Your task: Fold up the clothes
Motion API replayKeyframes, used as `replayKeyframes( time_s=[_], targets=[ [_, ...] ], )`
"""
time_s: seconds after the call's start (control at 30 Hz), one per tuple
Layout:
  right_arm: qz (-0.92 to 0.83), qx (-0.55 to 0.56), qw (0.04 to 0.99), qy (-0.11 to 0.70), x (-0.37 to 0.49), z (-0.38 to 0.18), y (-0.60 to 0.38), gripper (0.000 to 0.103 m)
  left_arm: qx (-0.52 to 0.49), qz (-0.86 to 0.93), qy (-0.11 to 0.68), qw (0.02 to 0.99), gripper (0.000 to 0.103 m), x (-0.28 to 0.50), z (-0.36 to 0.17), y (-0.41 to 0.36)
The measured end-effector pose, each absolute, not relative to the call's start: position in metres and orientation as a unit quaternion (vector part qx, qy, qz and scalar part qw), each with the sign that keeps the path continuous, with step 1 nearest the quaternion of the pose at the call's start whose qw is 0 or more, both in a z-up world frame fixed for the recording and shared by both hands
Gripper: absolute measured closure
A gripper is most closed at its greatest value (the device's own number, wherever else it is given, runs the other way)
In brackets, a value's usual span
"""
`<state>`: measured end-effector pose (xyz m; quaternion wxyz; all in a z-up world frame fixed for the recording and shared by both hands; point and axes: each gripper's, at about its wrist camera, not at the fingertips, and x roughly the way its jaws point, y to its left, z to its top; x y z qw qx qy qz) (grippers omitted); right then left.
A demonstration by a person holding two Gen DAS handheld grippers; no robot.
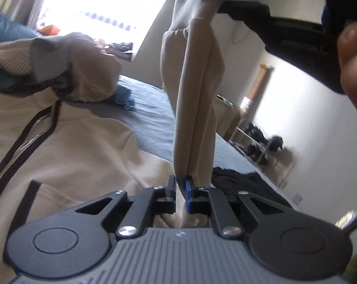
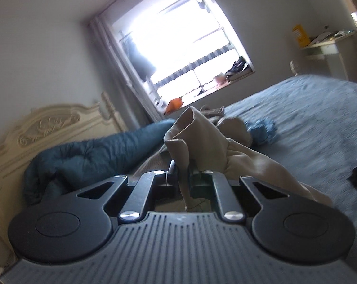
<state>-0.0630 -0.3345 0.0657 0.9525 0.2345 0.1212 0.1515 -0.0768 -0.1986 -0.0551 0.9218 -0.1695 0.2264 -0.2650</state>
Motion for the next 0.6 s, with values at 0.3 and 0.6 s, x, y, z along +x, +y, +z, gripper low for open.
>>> replayKeyframes(
  time_s=[0.3,0.6],
  targets=[
    [0.202,0.206,0.943,0.165,-0.053,0.068,-0.282,0.096,-0.214,-0.227,0.227,0.923,0.094,-0.08,-0.062,-0.157],
    [0.243,0.184,0.931,0.202,-0.042,0.064,-0.238,0.096,-0.246,-0.185,0.235,0.922,0.093,-0.081,-0.071,-0.122]
  ],
)
